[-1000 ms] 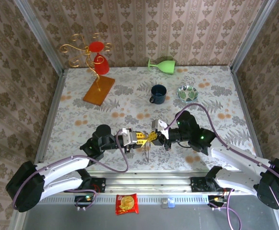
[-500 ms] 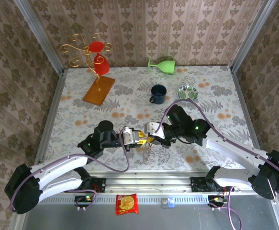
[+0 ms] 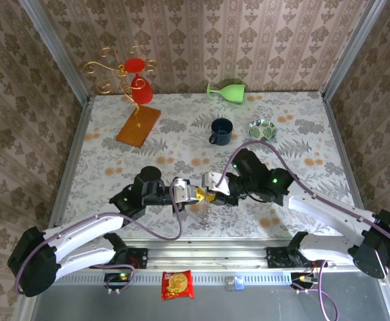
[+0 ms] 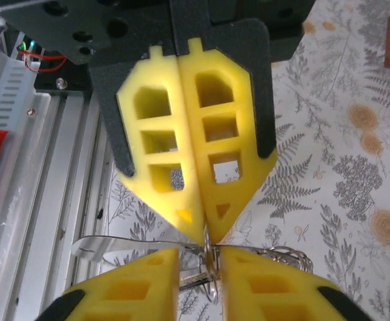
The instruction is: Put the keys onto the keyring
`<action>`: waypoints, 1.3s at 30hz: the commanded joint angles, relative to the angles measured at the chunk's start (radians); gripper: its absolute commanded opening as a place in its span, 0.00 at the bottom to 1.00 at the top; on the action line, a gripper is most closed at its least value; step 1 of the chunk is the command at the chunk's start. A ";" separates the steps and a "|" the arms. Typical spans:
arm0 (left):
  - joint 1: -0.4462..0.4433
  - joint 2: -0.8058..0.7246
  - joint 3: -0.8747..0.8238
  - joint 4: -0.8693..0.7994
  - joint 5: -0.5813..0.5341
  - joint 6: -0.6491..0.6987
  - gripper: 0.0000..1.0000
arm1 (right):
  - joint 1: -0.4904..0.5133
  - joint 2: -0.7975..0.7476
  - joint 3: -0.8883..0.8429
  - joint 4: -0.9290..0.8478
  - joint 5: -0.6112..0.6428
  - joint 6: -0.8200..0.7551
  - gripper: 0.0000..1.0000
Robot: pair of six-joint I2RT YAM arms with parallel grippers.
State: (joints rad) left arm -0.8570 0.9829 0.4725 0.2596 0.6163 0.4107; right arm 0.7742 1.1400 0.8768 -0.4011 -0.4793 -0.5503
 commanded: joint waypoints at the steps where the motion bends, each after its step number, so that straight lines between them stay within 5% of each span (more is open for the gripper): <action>1: 0.001 -0.031 -0.045 0.141 -0.004 -0.047 0.00 | -0.037 -0.079 -0.088 0.179 -0.098 0.130 0.30; 14: 0.024 -0.010 -0.150 0.442 0.018 -0.209 0.00 | -0.078 -0.174 -0.278 0.468 -0.118 0.304 0.33; 31: 0.026 0.023 -0.152 0.502 0.070 -0.239 0.00 | -0.078 -0.118 -0.251 0.509 -0.139 0.308 0.30; 39: 0.026 0.010 -0.149 0.470 0.064 -0.215 0.00 | -0.085 -0.157 -0.235 0.390 -0.109 0.247 0.32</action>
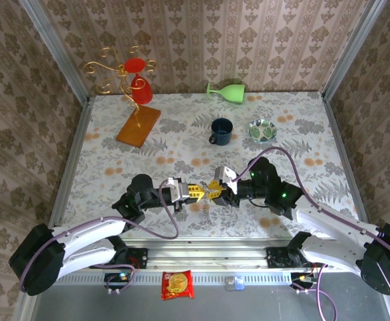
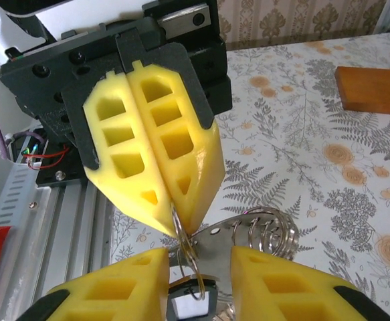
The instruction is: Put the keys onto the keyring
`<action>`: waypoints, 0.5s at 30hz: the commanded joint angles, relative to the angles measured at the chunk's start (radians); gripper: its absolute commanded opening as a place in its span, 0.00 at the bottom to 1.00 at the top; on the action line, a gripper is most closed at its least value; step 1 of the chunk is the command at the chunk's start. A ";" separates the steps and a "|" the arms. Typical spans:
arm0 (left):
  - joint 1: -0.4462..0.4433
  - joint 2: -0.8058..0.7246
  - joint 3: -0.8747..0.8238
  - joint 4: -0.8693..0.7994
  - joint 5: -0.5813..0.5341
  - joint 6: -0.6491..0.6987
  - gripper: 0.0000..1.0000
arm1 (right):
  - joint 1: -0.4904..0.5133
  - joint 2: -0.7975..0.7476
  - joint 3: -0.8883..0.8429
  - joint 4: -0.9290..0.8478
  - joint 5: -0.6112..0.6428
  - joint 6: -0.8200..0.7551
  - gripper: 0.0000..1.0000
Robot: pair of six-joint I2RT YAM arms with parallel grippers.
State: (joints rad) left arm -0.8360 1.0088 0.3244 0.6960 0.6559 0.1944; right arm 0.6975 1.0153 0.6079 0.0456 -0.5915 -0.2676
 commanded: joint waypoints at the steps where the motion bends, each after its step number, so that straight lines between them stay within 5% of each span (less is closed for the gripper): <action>1: 0.005 -0.015 -0.002 0.033 0.025 0.003 0.00 | -0.010 -0.040 0.038 -0.079 0.012 -0.048 0.32; 15: 0.005 -0.008 0.005 0.030 0.033 0.006 0.00 | -0.010 -0.011 0.074 -0.124 -0.004 -0.067 0.21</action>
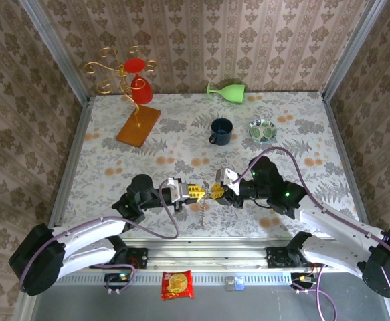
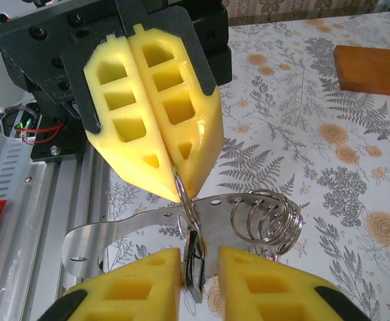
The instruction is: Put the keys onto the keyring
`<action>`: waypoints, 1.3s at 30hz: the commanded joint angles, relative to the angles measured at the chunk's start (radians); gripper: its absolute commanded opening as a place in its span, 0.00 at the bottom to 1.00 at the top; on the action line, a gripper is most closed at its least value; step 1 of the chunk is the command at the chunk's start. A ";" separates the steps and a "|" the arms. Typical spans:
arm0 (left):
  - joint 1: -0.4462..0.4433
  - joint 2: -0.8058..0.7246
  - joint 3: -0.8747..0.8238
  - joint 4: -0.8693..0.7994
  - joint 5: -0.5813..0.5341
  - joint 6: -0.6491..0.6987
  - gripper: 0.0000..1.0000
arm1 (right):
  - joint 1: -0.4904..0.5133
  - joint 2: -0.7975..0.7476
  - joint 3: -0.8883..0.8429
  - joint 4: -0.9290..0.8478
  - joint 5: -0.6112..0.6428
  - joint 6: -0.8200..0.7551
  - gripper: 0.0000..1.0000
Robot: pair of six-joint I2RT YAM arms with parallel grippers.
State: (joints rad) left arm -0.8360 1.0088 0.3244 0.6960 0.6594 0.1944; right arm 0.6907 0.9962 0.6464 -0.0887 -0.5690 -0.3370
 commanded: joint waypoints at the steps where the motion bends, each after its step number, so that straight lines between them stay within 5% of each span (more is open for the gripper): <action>1: 0.005 -0.009 0.005 0.030 0.029 0.006 0.00 | -0.003 0.010 0.033 0.019 -0.030 0.006 0.20; 8: 0.005 -0.009 0.004 0.022 0.038 0.007 0.00 | -0.004 -0.010 0.023 0.048 -0.017 0.032 0.30; 19: 0.004 -0.007 0.008 0.010 0.043 0.020 0.00 | -0.008 -0.054 0.055 -0.092 0.070 -0.049 0.31; 27: 0.003 -0.002 0.015 0.005 0.048 0.022 0.00 | -0.007 0.014 0.088 -0.080 -0.015 -0.032 0.31; 39: 0.003 -0.005 0.022 -0.001 0.053 0.025 0.00 | -0.004 0.048 0.079 -0.077 -0.033 -0.031 0.17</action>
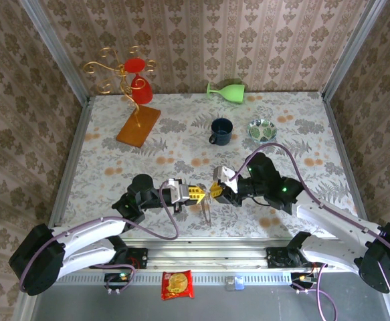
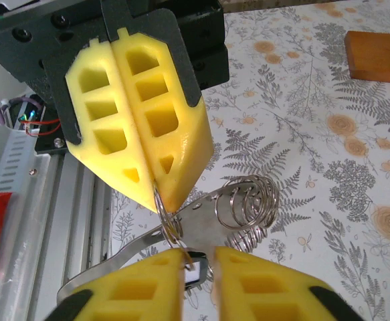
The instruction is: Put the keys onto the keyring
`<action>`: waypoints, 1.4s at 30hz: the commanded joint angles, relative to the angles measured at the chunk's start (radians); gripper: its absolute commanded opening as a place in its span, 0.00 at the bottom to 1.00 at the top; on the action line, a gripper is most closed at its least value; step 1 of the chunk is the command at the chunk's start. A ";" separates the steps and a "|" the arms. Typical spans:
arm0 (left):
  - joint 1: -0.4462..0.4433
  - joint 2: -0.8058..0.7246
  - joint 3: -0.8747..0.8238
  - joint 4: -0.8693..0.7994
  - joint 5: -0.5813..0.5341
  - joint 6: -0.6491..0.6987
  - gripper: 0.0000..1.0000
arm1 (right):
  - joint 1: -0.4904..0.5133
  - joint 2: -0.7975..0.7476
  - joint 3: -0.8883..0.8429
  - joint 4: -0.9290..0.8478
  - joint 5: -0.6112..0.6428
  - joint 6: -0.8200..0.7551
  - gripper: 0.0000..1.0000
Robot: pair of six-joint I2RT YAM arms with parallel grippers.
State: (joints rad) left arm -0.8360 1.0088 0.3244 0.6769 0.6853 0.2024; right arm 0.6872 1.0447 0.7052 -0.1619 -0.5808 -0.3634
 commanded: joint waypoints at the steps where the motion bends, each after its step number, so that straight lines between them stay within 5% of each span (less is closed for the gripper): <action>1: 0.003 -0.005 0.021 0.018 0.027 0.018 0.00 | 0.000 0.000 0.019 -0.012 -0.019 -0.010 0.14; 6: 0.002 -0.003 0.022 0.019 0.030 0.018 0.00 | 0.000 0.001 0.017 -0.025 -0.008 -0.017 0.04; 14: -0.004 0.006 0.030 0.019 0.033 0.022 0.00 | 0.004 0.046 0.024 0.008 -0.033 0.001 0.00; 18: -0.004 0.004 0.028 0.019 0.029 0.023 0.00 | 0.004 0.033 0.013 0.015 -0.029 0.007 0.04; 22: -0.005 0.004 0.027 0.022 0.028 0.023 0.00 | 0.001 -0.026 -0.031 0.071 -0.009 0.031 0.23; 26: -0.006 0.004 0.025 0.027 0.028 0.019 0.00 | 0.000 -0.066 -0.063 0.113 -0.010 0.042 0.29; 42: -0.008 0.013 0.018 0.069 0.022 0.001 0.00 | 0.002 0.027 -0.069 0.234 -0.082 0.109 0.21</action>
State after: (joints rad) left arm -0.8371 1.0203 0.3248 0.6880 0.6815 0.2054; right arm 0.6880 1.0607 0.6456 0.0223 -0.6388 -0.2737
